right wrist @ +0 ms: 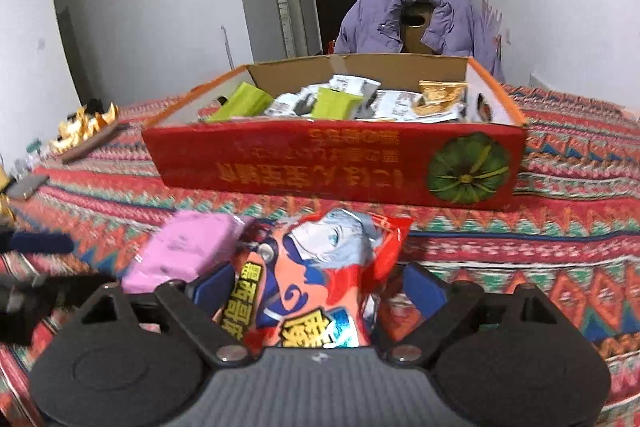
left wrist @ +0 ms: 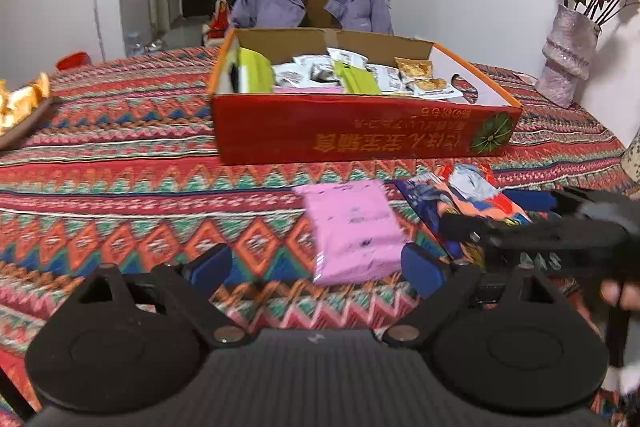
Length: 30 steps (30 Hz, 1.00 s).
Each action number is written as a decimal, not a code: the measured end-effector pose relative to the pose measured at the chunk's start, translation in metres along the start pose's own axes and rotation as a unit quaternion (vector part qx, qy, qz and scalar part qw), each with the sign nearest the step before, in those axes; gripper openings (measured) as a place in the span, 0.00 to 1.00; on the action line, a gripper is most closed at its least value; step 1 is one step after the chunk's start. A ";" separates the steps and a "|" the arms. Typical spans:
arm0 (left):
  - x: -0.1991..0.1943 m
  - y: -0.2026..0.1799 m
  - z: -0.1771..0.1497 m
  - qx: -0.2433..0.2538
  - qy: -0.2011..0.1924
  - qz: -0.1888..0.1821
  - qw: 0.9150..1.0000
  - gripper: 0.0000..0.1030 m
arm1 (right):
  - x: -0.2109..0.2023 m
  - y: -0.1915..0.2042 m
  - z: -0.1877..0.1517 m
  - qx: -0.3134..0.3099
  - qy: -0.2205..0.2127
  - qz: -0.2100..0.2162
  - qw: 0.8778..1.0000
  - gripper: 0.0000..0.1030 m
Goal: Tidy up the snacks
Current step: 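Grasp the last pink packet with the left tool while the right tool grasps the chip bag, then carry the pink packet and chip bag into the red box and open both tools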
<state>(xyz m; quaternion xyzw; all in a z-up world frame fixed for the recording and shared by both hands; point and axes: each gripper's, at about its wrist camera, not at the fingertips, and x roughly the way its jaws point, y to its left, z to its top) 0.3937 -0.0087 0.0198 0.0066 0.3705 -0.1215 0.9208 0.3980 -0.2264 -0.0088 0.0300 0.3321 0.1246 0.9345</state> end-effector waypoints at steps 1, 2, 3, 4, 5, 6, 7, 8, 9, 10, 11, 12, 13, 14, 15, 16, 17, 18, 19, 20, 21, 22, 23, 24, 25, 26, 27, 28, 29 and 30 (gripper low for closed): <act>0.007 -0.003 0.003 -0.001 0.003 -0.006 1.000 0.90 | -0.002 -0.003 0.000 -0.006 0.000 -0.011 1.000 0.88; 0.015 -0.007 0.005 0.000 0.005 -0.010 1.000 0.90 | -0.005 -0.005 -0.001 -0.012 -0.002 -0.024 1.000 0.88; 0.022 -0.011 0.007 0.003 0.006 -0.010 1.000 0.90 | -0.008 -0.007 -0.001 -0.020 -0.004 -0.039 0.999 0.88; 0.028 -0.016 0.008 0.006 0.006 -0.008 1.000 0.90 | -0.011 -0.008 -0.001 -0.027 -0.006 -0.050 0.998 0.88; 0.034 -0.021 0.009 0.010 0.005 -0.006 1.000 0.89 | -0.013 -0.009 -0.001 -0.030 -0.009 -0.056 0.998 0.88; 0.040 -0.026 0.010 0.015 0.006 -0.002 1.000 0.86 | -0.014 -0.009 0.000 -0.030 -0.011 -0.055 0.998 0.88; 0.044 -0.029 0.010 0.019 0.006 0.002 1.000 0.83 | -0.014 -0.010 0.000 -0.027 -0.011 -0.049 0.998 0.88; 0.048 -0.030 0.009 0.020 0.006 0.004 1.000 0.82 | -0.012 -0.011 0.000 -0.025 -0.009 -0.040 0.999 0.88; 0.051 -0.031 0.009 0.019 0.008 0.005 1.000 0.78 | -0.009 -0.010 0.000 -0.025 -0.004 -0.034 0.999 0.88; 0.054 -0.030 0.008 0.015 0.011 0.005 1.000 0.78 | -0.006 -0.008 -0.001 -0.030 0.002 -0.032 0.999 0.88; 0.054 -0.030 0.006 0.014 0.002 0.012 1.000 0.77 | -0.002 -0.006 -0.002 -0.036 0.005 -0.034 0.999 0.88; 0.055 -0.030 0.005 0.016 -0.001 0.020 1.000 0.74 | 0.000 -0.004 -0.003 -0.039 0.007 -0.034 0.999 0.88; 0.055 -0.030 0.005 0.017 -0.003 0.021 1.000 0.71 | 0.003 -0.003 -0.004 -0.040 0.009 -0.031 0.999 0.87; 0.055 -0.029 0.006 0.015 -0.005 0.021 1.000 0.68 | 0.004 -0.003 -0.005 -0.037 0.010 -0.031 0.999 0.84; 0.055 -0.029 0.006 0.013 -0.008 0.023 1.000 0.61 | 0.004 -0.003 -0.006 -0.037 0.009 -0.033 0.999 0.81; 0.054 -0.028 0.006 0.013 -0.008 0.022 1.000 0.61 | 0.003 -0.003 -0.006 -0.038 0.008 -0.033 0.999 0.73; 0.053 -0.026 0.007 0.008 -0.005 0.020 1.000 0.61 | 0.002 -0.003 -0.006 -0.037 0.008 -0.030 0.999 0.71; 0.051 -0.025 0.007 0.001 -0.003 0.019 1.000 0.61 | 0.000 -0.004 -0.005 -0.033 0.009 -0.024 0.999 0.69; 0.047 -0.024 0.006 -0.003 -0.003 0.019 1.000 0.60 | -0.004 -0.004 -0.005 -0.031 0.009 -0.017 0.999 0.62; 0.043 -0.023 0.006 -0.006 -0.003 0.019 1.000 0.60 | -0.008 -0.004 -0.006 -0.032 0.009 -0.013 0.999 0.59; 0.037 -0.023 0.005 -0.006 -0.005 0.019 1.000 0.60 | -0.013 -0.002 -0.008 -0.032 0.008 -0.010 0.999 0.59; 0.029 -0.024 0.003 -0.005 -0.009 0.017 1.000 0.60 | -0.018 -0.001 -0.010 -0.033 0.006 -0.009 0.999 0.58; 0.022 -0.025 0.001 -0.003 -0.012 0.016 1.000 0.60 | -0.024 0.001 -0.012 -0.032 0.003 -0.007 0.999 0.57; 0.011 -0.025 -0.002 -0.001 -0.015 0.014 1.000 0.61 | -0.032 0.003 -0.015 -0.030 -0.001 -0.005 1.000 0.57; 0.002 -0.026 -0.006 -0.001 -0.018 0.013 1.000 0.61 | -0.039 0.005 -0.017 -0.029 -0.003 -0.004 1.000 0.57; -0.008 -0.026 -0.010 -0.001 -0.019 0.012 1.000 0.60 | -0.048 0.007 -0.020 -0.028 -0.007 -0.002 1.000 0.57; -0.017 -0.027 -0.014 -0.002 -0.021 0.010 1.000 0.61 | -0.058 0.009 -0.024 -0.027 -0.011 0.000 1.000 0.56; -0.027 -0.027 -0.019 -0.004 -0.023 0.008 1.000 0.61 | -0.066 0.011 -0.026 -0.026 -0.013 0.002 1.000 0.56; -0.038 -0.027 -0.025 -0.007 -0.024 0.005 1.000 0.61 | -0.076 0.013 -0.030 -0.025 -0.015 0.004 1.000 0.56; -0.046 -0.028 -0.030 -0.009 -0.025 0.003 1.000 0.61 | -0.085 0.015 -0.033 -0.024 -0.017 0.006 1.000 0.56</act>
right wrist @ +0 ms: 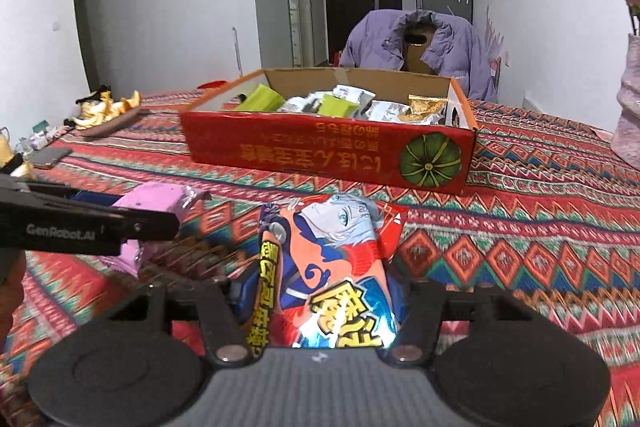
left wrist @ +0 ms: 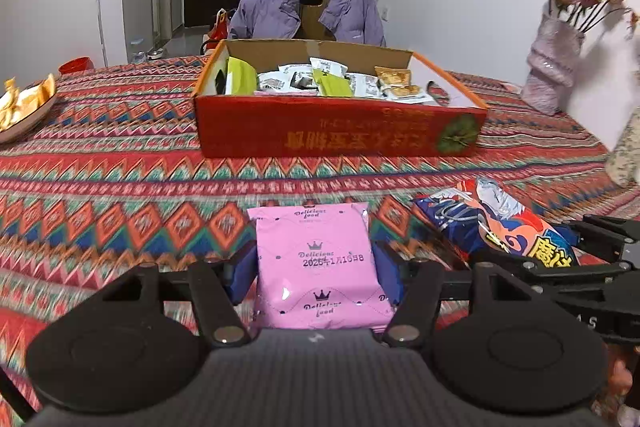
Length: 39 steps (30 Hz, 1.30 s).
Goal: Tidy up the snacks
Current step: 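Carry the pink packet and chip bag into the red box and open both tools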
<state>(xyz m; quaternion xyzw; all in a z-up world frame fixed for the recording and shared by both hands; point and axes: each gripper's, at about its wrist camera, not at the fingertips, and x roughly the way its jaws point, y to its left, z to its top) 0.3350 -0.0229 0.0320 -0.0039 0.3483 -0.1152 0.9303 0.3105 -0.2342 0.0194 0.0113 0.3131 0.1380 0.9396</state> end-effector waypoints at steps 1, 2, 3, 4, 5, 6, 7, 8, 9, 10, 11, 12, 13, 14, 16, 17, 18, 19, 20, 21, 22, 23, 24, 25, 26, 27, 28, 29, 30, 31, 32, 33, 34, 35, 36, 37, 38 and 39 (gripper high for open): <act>-0.011 -0.001 -0.006 -0.002 -0.001 -0.003 1.000 0.61 | -0.008 0.002 -0.003 0.000 -0.002 0.001 1.000 0.56; -0.019 -0.002 -0.012 -0.002 -0.003 -0.004 1.000 0.61 | -0.017 0.004 -0.006 -0.002 -0.004 0.002 1.000 0.56; -0.027 -0.002 -0.016 -0.002 -0.004 -0.005 1.000 0.61 | -0.026 0.007 -0.010 -0.004 -0.006 0.002 1.000 0.56; -0.035 -0.002 -0.021 -0.005 -0.006 -0.004 1.000 0.61 | -0.033 0.009 -0.013 -0.006 -0.008 0.001 1.000 0.56; -0.042 -0.003 -0.025 -0.008 -0.008 -0.005 1.000 0.61 | -0.040 0.011 -0.015 -0.006 -0.010 0.000 1.000 0.56; -0.048 -0.002 -0.028 -0.010 -0.010 -0.006 1.000 0.61 | -0.047 0.013 -0.018 -0.007 -0.013 -0.001 1.000 0.56; -0.055 -0.001 -0.031 -0.012 -0.013 -0.006 1.000 0.61 | -0.053 0.015 -0.020 -0.007 -0.016 -0.001 1.000 0.56; -0.061 -0.001 -0.033 -0.014 -0.017 -0.004 1.000 0.61 | -0.060 0.017 -0.022 -0.007 -0.020 0.000 1.000 0.56; -0.068 -0.001 -0.035 -0.014 -0.023 -0.002 1.000 0.61 | -0.066 0.019 -0.024 -0.008 -0.024 0.000 1.000 0.56; -0.074 -0.002 -0.036 -0.015 -0.028 -0.001 0.999 0.61 | -0.071 0.021 -0.026 -0.010 -0.027 0.001 1.000 0.56; -0.081 -0.003 -0.038 -0.015 -0.035 0.000 0.999 0.61 | -0.077 0.022 -0.027 -0.011 -0.031 0.002 0.999 0.56; -0.086 -0.003 -0.039 -0.015 -0.040 0.000 0.999 0.61 | -0.080 0.024 -0.028 -0.012 -0.035 0.002 0.999 0.56; -0.091 -0.004 -0.040 -0.014 -0.044 0.001 0.999 0.61 | -0.085 0.025 -0.029 -0.012 -0.038 0.002 0.999 0.56; -0.096 -0.004 -0.041 -0.014 -0.048 0.001 0.999 0.61 | -0.088 0.027 -0.030 -0.013 -0.041 0.003 0.999 0.56; -0.102 -0.006 -0.044 -0.013 -0.053 0.000 0.999 0.61 | -0.094 0.029 -0.031 -0.014 -0.045 0.004 0.999 0.56; -0.105 -0.007 -0.045 -0.013 -0.054 -0.001 0.998 0.61 | -0.096 0.030 -0.032 -0.015 -0.045 0.005 0.999 0.56; -0.107 -0.007 -0.045 -0.013 -0.055 -0.001 0.998 0.61 | -0.098 0.031 -0.032 -0.017 -0.046 0.005 0.999 0.56; -0.108 -0.008 -0.046 -0.013 -0.055 -0.002 0.998 0.61 | -0.099 0.032 -0.033 -0.018 -0.047 0.005 0.999 0.56; -0.108 -0.008 -0.046 -0.014 -0.056 -0.002 0.998 0.61 | -0.100 0.033 -0.033 -0.019 -0.047 0.006 0.999 0.56; -0.109 -0.009 -0.046 -0.014 -0.056 -0.003 0.998 0.61 | -0.100 0.033 -0.033 -0.021 -0.047 0.005 0.999 0.56; -0.109 -0.009 -0.046 -0.013 -0.057 -0.003 0.998 0.61 | -0.100 0.035 -0.033 -0.026 -0.047 0.000 0.999 0.56; -0.109 -0.009 -0.045 -0.013 -0.057 -0.003 0.998 0.61 | -0.100 0.036 -0.033 -0.032 -0.048 -0.005 0.998 0.56; -0.108 -0.008 -0.045 -0.013 -0.058 -0.003 0.998 0.61 | -0.100 0.036 -0.033 -0.034 -0.048 -0.006 0.998 0.56; -0.107 -0.008 -0.043 -0.013 -0.057 -0.003 0.998 0.61 | -0.099 0.036 -0.033 -0.033 -0.047 -0.003 0.998 0.56; -0.105 -0.008 -0.042 -0.013 -0.057 -0.004 0.998 0.61 | -0.098 0.035 -0.032 -0.030 -0.047 0.001 0.998 0.56; -0.104 -0.008 -0.040 -0.013 -0.056 -0.004 0.998 0.61 | -0.096 0.034 -0.031 -0.028 -0.046 0.003 0.999 0.56; -0.101 -0.007 -0.036 -0.013 -0.054 -0.009 0.998 0.61 | -0.094 0.033 -0.029 -0.028 -0.046 0.003 0.999 0.56; -0.097 -0.006 -0.030 -0.013 -0.053 -0.017 0.998 0.61 | -0.092 0.032 -0.026 -0.026 -0.047 0.004 0.999 0.56; -0.094 -0.005 -0.022 -0.014 -0.054 -0.027 0.998 0.61 | -0.089 0.030 -0.021 -0.023 -0.048 0.007 0.999 0.56; -0.090 -0.003 -0.013 -0.017 -0.054 -0.033 0.998 0.61 | -0.086 0.028 -0.015 -0.021 -0.049 0.013 0.998 0.56; -0.085 -0.002 -0.003 -0.019 -0.052 -0.038 0.998 0.61 | -0.083 0.027 -0.008 -0.020 -0.052 0.016 0.998 0.56; -0.080 -0.001 0.007 -0.021 -0.055 -0.044 0.997 0.61 | -0.079 0.024 0.001 -0.021 -0.056 0.017 0.998 0.56; -0.075 0.001 0.019 -0.023 -0.060 -0.050 0.997 0.61 | -0.075 0.022 0.009 -0.021 -0.060 0.015 0.998 0.56; -0.069 0.003 0.032 -0.025 -0.063 -0.053 0.996 0.61 | -0.070 0.019 0.019 -0.018 -0.065 0.013 0.998 0.56; -0.062 0.003 0.043 -0.026 -0.067 -0.053 0.996 0.61 | -0.065 0.014 0.030 -0.011 -0.071 0.012 0.997 0.56; -0.055 0.004 0.055 -0.023 -0.071 -0.053 0.996 0.61 | -0.059 0.009 0.040 -0.004 -0.077 0.013 0.997 0.56; -0.047 0.004 0.066 -0.020 -0.075 -0.051 0.996 0.61 | -0.052 0.003 0.051 0.004 -0.083 0.015 0.996 0.56; -0.038 0.004 0.079 -0.015 -0.078 -0.046 0.996 0.61 | -0.044 -0.003 0.063 0.011 -0.086 0.017 0.996 0.56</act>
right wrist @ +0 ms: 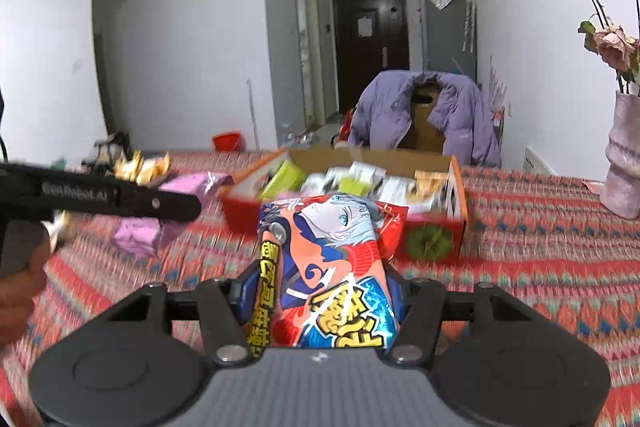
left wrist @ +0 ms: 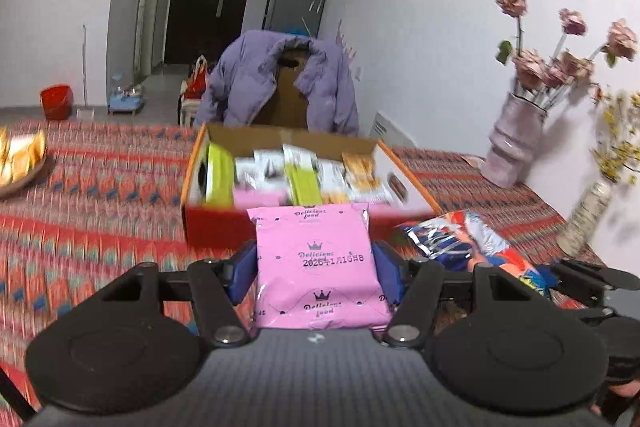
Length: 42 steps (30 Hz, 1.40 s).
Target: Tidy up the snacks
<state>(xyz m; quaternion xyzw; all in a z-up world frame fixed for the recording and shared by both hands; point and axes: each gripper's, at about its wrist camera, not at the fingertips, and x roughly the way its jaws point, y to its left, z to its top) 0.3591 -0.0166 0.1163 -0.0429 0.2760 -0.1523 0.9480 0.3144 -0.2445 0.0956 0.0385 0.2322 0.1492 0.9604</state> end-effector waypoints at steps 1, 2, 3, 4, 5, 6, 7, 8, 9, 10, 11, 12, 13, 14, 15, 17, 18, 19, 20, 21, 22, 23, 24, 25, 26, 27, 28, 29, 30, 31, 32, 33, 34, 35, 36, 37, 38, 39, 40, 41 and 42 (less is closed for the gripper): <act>0.011 0.001 0.011 0.008 -0.004 0.003 1.000 0.61 | 0.010 -0.004 0.010 0.003 -0.001 0.001 1.000 0.56; 0.023 0.003 0.021 0.012 -0.005 0.008 1.000 0.61 | 0.021 -0.010 0.020 0.005 -0.003 0.001 1.000 0.56; 0.035 0.006 0.031 0.011 -0.004 0.012 1.000 0.61 | 0.032 -0.015 0.028 0.008 -0.003 0.002 1.000 0.56; 0.047 0.008 0.040 0.011 0.000 0.012 1.000 0.61 | 0.044 -0.020 0.038 0.013 -0.002 0.006 1.000 0.56; 0.060 0.012 0.049 0.006 0.005 0.013 1.000 0.61 | 0.056 -0.025 0.046 0.020 -0.002 0.008 1.000 0.56; 0.071 0.015 0.056 0.000 0.010 0.012 1.000 0.61 | 0.068 -0.030 0.053 0.026 -0.002 0.009 1.000 0.56; 0.085 0.017 0.063 -0.002 0.015 0.010 1.000 0.61 | 0.081 -0.035 0.060 0.030 0.001 0.010 0.999 0.56; 0.097 0.020 0.068 -0.005 0.020 0.011 1.000 0.61 | 0.094 -0.039 0.065 0.037 0.006 0.011 0.999 0.57; 0.111 0.021 0.074 -0.007 0.023 0.011 1.000 0.61 | 0.110 -0.045 0.070 0.048 0.011 0.011 0.999 0.57; 0.125 0.023 0.078 -0.005 0.026 0.010 1.000 0.61 | 0.123 -0.050 0.073 0.057 0.017 0.012 0.998 0.57; 0.140 0.025 0.082 -0.007 0.033 0.013 0.999 0.61 | 0.138 -0.055 0.076 0.070 0.024 0.010 0.997 0.57; 0.154 0.028 0.085 -0.012 0.041 0.018 0.999 0.61 | 0.150 -0.058 0.078 0.077 0.029 0.006 0.997 0.57; 0.170 0.030 0.087 -0.017 0.051 0.021 0.998 0.61 | 0.163 -0.062 0.080 0.078 0.035 0.002 0.996 0.57; 0.185 0.033 0.090 -0.020 0.060 0.020 0.998 0.61 | 0.175 -0.065 0.080 0.083 0.040 -0.002 0.996 0.57; 0.198 0.035 0.092 -0.025 0.068 0.023 0.997 0.61 | 0.187 -0.068 0.081 0.086 0.046 -0.006 0.995 0.56; 0.222 0.040 0.094 -0.030 0.077 0.026 0.996 0.61 | 0.210 -0.072 0.080 0.090 0.060 -0.016 0.994 0.57; 0.232 0.043 0.094 -0.032 0.082 0.029 0.996 0.61 | 0.220 -0.074 0.081 0.090 0.065 -0.019 0.994 0.57; 0.241 0.045 0.094 -0.033 0.087 0.031 0.995 0.61 | 0.230 -0.075 0.080 0.093 0.070 -0.022 0.993 0.57; 0.250 0.047 0.094 -0.034 0.091 0.033 0.995 0.61 | 0.238 -0.077 0.079 0.094 0.074 -0.024 0.993 0.57; 0.259 0.049 0.093 -0.036 0.096 0.036 0.994 0.61 | 0.244 -0.078 0.076 0.095 0.079 -0.026 0.992 0.57; 0.266 0.051 0.093 -0.036 0.100 0.037 0.994 0.61 | 0.252 -0.079 0.074 0.095 0.085 -0.029 0.991 0.57; 0.272 0.053 0.092 -0.037 0.104 0.039 0.993 0.61 | 0.258 -0.079 0.072 0.095 0.091 -0.033 0.991 0.57; 0.279 0.054 0.091 -0.036 0.109 0.041 0.993 0.61 | 0.264 -0.080 0.070 0.094 0.096 -0.037 0.990 0.57; 0.284 0.055 0.089 -0.035 0.111 0.043 0.992 0.61 | 0.270 -0.079 0.067 0.092 0.101 -0.040 0.990 0.57; 0.288 0.056 0.087 -0.034 0.114 0.047 0.992 0.61 | 0.275 -0.079 0.065 0.090 0.107 -0.040 0.989 0.57; 0.291 0.057 0.085 -0.035 0.115 0.052 0.991 0.62 | 0.279 -0.078 0.062 0.087 0.113 -0.039 0.989 0.58; 0.295 0.059 0.083 -0.034 0.119 0.055 0.991 0.62 | 0.281 -0.078 0.060 0.082 0.119 -0.039 0.989 0.60; 0.298 0.059 0.082 -0.036 0.125 0.054 0.990 0.62 | 0.284 -0.077 0.059 0.077 0.122 -0.041 0.989 0.62; 0.298 0.061 0.082 -0.041 0.126 0.050 0.990 0.66 | 0.285 -0.075 0.058 0.072 0.123 -0.047 0.989 0.63; 0.297 0.062 0.083 -0.045 0.123 0.045 0.990 0.71 | 0.286 -0.074 0.058 0.068 0.125 -0.049 0.989 0.65; 0.295 0.062 0.084 -0.046 0.120 0.043 0.991 0.74 | 0.286 -0.074 0.059 0.068 0.126 -0.049 0.988 0.69; 0.293 0.062 0.085 -0.042 0.116 0.045 0.991 0.76 | 0.287 -0.074 0.060 0.071 0.128 -0.048 0.988 0.70; 0.291 0.060 0.086 -0.035 0.114 0.049 0.992 0.76 | 0.286 -0.075 0.061 0.073 0.129 -0.046 0.988 0.71; 0.288 0.059 0.087 -0.026 0.111 0.055 0.992 0.77 | 0.284 -0.075 0.063 0.076 0.130 -0.045 0.988 0.72; 0.285 0.058 0.088 -0.021 0.109 0.060 0.992 0.80 | 0.281 -0.075 0.065 0.078 0.129 -0.043 0.988 0.73; 0.281 0.057 0.090 -0.018 0.106 0.064 0.992 0.80 | 0.277 -0.074 0.068 0.077 0.127 -0.042 0.988 0.76; 0.277 0.057 0.092 -0.016 0.104 0.065 0.992 0.80 | 0.271 -0.075 0.071 0.075 0.124 -0.043 0.989 0.78; 0.272 0.057 0.095 -0.016 0.103 0.064 0.992 0.80 | 0.266 -0.074 0.074 0.073 0.120 -0.044 0.989 0.79; 0.265 0.057 0.098 -0.017 0.099 0.064 0.993 0.80 | 0.260 -0.074 0.078 0.072 0.116 -0.044 0.990 0.79; 0.257 0.056 0.102 -0.016 0.094 0.065 0.993 0.80 | 0.254 -0.075 0.083 0.074 0.110 -0.043 0.990 0.79; 0.247 0.055 0.105 -0.014 0.087 0.066 0.994 0.80 | 0.246 -0.075 0.087 0.075 0.104 -0.042 0.991 0.79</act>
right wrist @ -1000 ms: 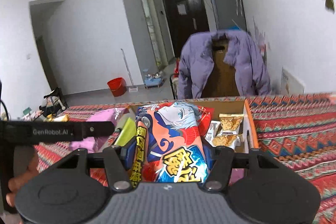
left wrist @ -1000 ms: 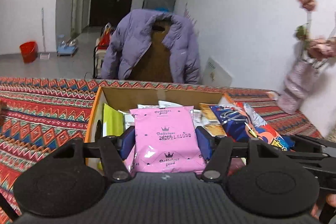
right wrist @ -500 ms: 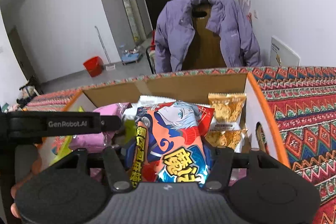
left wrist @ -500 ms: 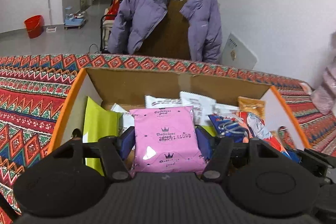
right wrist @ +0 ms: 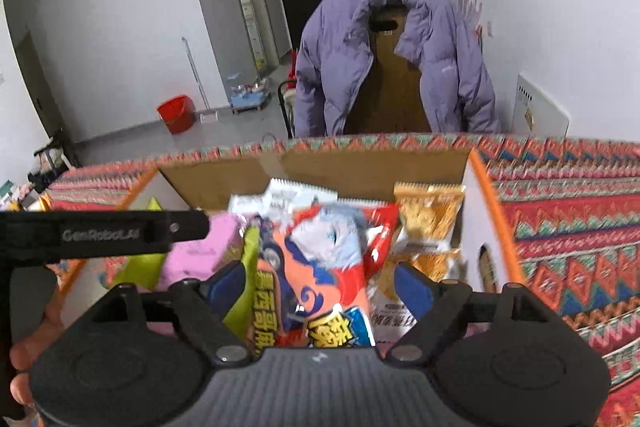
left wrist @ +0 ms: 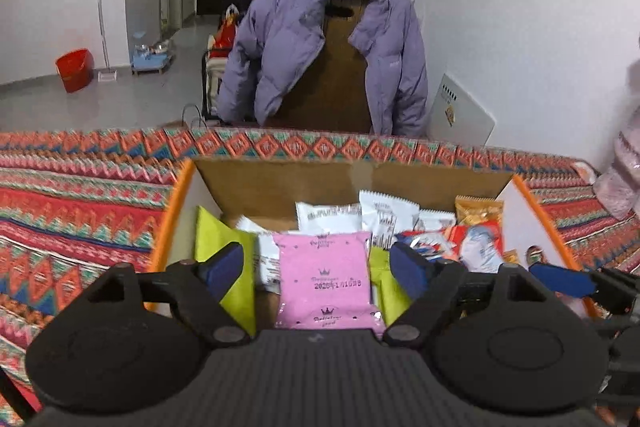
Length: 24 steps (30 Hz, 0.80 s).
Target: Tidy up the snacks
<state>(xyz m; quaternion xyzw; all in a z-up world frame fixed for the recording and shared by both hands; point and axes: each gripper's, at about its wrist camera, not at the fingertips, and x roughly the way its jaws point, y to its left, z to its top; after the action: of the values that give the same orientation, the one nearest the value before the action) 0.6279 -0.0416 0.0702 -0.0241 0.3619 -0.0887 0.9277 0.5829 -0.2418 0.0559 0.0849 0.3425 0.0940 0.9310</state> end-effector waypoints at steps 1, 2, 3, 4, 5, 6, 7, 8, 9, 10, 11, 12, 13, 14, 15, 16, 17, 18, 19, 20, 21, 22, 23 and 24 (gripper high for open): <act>-0.009 0.000 0.002 0.002 -0.006 0.000 1.000 0.80 | -0.010 0.000 0.003 0.000 -0.006 0.001 1.000 0.80; -0.019 0.000 0.003 0.005 -0.013 0.001 1.000 0.80 | -0.020 0.000 0.006 -0.002 -0.012 0.003 1.000 0.81; -0.032 0.000 0.004 0.007 -0.021 0.003 1.000 0.81 | -0.031 0.001 0.008 -0.004 -0.018 0.005 1.000 0.81; -0.043 0.000 0.003 0.008 -0.028 0.005 1.000 0.81 | -0.042 0.001 0.010 -0.006 -0.024 0.005 1.000 0.82; -0.055 -0.001 0.002 0.010 -0.034 0.006 0.999 0.81 | -0.053 0.003 0.012 -0.008 -0.031 0.004 0.999 0.82; -0.069 -0.001 0.001 0.013 -0.040 0.006 0.999 0.82 | -0.065 0.004 0.013 -0.011 -0.038 0.004 0.999 0.82; -0.081 -0.001 -0.001 0.015 -0.046 0.006 0.999 0.82 | -0.077 0.005 0.015 -0.013 -0.045 0.004 0.999 0.83; -0.093 -0.002 -0.002 0.017 -0.054 0.006 0.998 0.83 | -0.089 0.007 0.016 -0.016 -0.053 0.003 0.998 0.83; -0.107 -0.002 -0.004 0.020 -0.064 0.007 0.998 0.85 | -0.103 0.008 0.016 -0.020 -0.063 0.003 0.998 0.83; -0.120 -0.003 -0.007 0.022 -0.076 0.008 0.997 0.87 | -0.115 0.010 0.015 -0.024 -0.071 0.003 0.997 0.84; -0.134 -0.005 -0.009 0.026 -0.091 0.007 0.996 0.88 | -0.126 0.012 0.015 -0.027 -0.078 0.004 0.997 0.85; -0.147 -0.006 -0.012 0.032 -0.104 0.006 0.994 0.90 | -0.137 0.014 0.014 -0.031 -0.085 0.005 0.996 0.86; -0.157 -0.008 -0.015 0.038 -0.113 0.006 0.993 0.91 | -0.148 0.016 0.012 -0.035 -0.093 0.005 0.995 0.89; -0.168 -0.010 -0.019 0.043 -0.123 0.007 0.991 0.91 | -0.158 0.018 0.009 -0.038 -0.102 0.006 0.994 0.91; -0.179 -0.012 -0.024 0.047 -0.131 0.006 0.990 0.92 | -0.168 0.020 0.007 -0.041 -0.109 0.006 0.993 0.91; -0.188 -0.014 -0.028 0.049 -0.136 0.006 0.990 0.93 | -0.177 0.022 0.005 -0.045 -0.114 0.006 0.993 0.92; -0.195 -0.016 -0.033 0.050 -0.140 0.006 0.989 0.93 | -0.186 0.024 0.002 -0.048 -0.118 0.006 0.992 0.92; -0.205 -0.019 -0.040 0.053 -0.145 0.008 0.988 0.94 | -0.194 0.026 -0.001 -0.052 -0.123 0.007 0.991 0.92; -0.212 -0.020 -0.045 0.056 -0.149 0.011 0.987 0.94 | -0.202 0.028 -0.005 -0.055 -0.127 0.007 0.990 0.92; -0.219 -0.021 -0.052 0.057 -0.155 0.012 0.986 0.94 | -0.209 0.029 -0.009 -0.057 -0.129 0.008 0.990 0.92; -0.228 -0.022 -0.060 0.058 -0.158 0.015 0.986 0.94 | -0.217 0.030 -0.014 -0.059 -0.132 0.009 0.990 0.92; -0.235 -0.022 -0.066 0.058 -0.159 0.016 0.985 0.95 | -0.223 0.032 -0.019 -0.061 -0.133 0.010 0.989 0.92; -0.243 -0.023 -0.074 0.058 -0.163 0.016 0.985 0.95 | -0.230 0.034 -0.025 -0.064 -0.135 0.011 0.989 0.92; -0.251 -0.024 -0.082 0.057 -0.167 0.016 0.984 0.95 | -0.238 0.035 -0.031 -0.067 -0.137 0.012 0.988 0.92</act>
<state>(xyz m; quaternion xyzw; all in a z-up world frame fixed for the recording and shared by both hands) 0.3875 -0.0180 0.1802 0.0200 0.1969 -0.0887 0.9762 0.3805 -0.2606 0.1882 0.0384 0.2035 0.1155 0.9715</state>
